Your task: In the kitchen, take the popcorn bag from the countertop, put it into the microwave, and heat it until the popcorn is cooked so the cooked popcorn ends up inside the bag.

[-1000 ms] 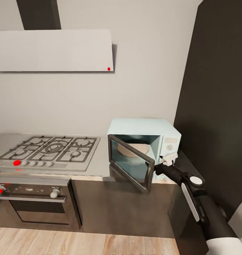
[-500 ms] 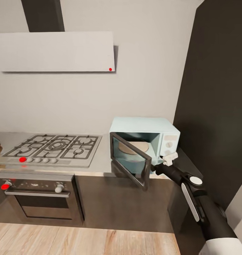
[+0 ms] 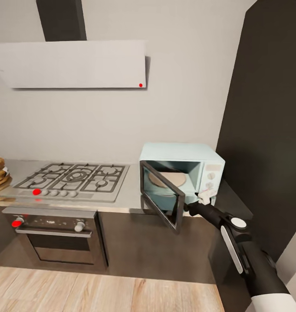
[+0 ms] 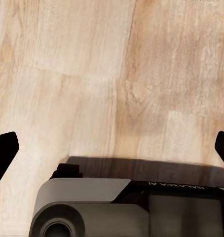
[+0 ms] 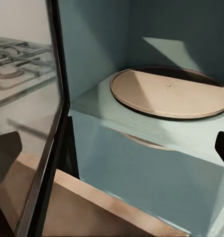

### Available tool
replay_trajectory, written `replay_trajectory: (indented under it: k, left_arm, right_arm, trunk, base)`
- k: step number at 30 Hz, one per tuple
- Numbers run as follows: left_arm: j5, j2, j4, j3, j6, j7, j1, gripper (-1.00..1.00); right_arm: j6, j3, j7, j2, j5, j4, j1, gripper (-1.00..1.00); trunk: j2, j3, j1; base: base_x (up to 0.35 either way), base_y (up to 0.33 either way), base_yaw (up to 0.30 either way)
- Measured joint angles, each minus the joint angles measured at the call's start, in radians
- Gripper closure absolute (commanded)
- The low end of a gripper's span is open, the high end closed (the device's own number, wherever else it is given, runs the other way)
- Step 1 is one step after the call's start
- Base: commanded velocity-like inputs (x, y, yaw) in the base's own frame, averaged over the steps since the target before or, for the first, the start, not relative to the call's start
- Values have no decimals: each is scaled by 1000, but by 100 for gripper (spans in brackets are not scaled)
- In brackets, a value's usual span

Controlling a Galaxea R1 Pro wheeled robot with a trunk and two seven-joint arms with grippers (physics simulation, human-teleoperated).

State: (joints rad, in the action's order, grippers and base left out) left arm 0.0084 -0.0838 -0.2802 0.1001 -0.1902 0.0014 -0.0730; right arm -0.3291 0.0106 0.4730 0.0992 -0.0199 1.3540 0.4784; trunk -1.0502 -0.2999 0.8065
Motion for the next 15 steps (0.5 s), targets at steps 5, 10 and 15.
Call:
replay_trajectory:
  k: [5,10,15]
  left_arm:
    - [0,0,0,0,0,0,0,-100]
    - [0,0,0,0,0,0,0,-100]
    - [0,0,0,0,0,0,0,-100]
  right_arm:
    - [0,0,-1,-6,1,0,-2,-100]
    - [0,-2,-1,-7,2,1,-2,-100]
    - [0,-3,-1,-7,1,1,-2,-100]
  trunk:
    - [0,2,0]
    - [0,4,0]
    - [0,4,0]
  base:
    - [0,0,216]
    - [-73,84,146]
    - [-84,104,69]
